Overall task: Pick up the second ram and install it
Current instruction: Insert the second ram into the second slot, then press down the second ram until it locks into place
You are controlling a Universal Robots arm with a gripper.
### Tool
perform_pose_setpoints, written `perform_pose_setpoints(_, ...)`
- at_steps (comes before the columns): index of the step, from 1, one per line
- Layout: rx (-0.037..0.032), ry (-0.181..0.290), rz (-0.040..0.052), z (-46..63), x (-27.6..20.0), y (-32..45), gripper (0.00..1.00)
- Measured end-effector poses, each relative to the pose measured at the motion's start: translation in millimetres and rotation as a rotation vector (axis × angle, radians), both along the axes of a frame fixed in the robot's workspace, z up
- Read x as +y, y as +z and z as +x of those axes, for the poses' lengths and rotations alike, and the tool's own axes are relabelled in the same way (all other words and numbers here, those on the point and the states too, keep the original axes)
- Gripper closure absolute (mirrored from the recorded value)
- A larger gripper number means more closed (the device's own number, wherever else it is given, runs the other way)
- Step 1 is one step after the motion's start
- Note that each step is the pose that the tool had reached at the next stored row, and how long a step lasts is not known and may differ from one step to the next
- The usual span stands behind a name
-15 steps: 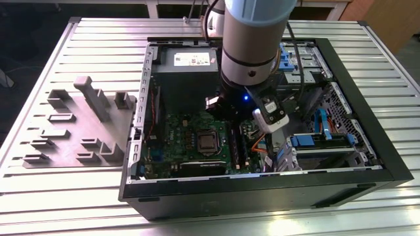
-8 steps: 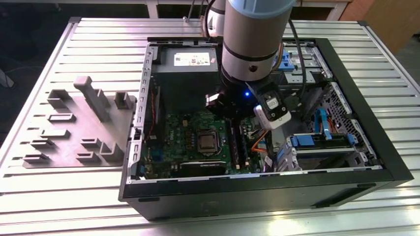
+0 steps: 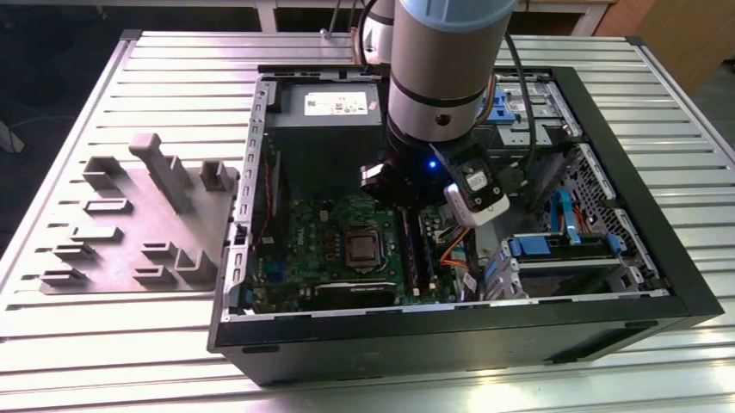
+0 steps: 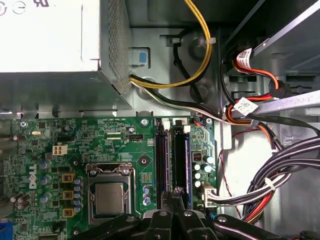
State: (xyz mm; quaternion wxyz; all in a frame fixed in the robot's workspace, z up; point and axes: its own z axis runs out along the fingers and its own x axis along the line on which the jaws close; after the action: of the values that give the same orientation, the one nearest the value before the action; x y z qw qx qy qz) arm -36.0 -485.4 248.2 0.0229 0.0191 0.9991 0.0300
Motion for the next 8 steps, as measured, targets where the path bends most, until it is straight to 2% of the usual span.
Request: perform_pose_setpoints(8,0.0,0.0,0.0,0.0,0.0,1.5,0.9)
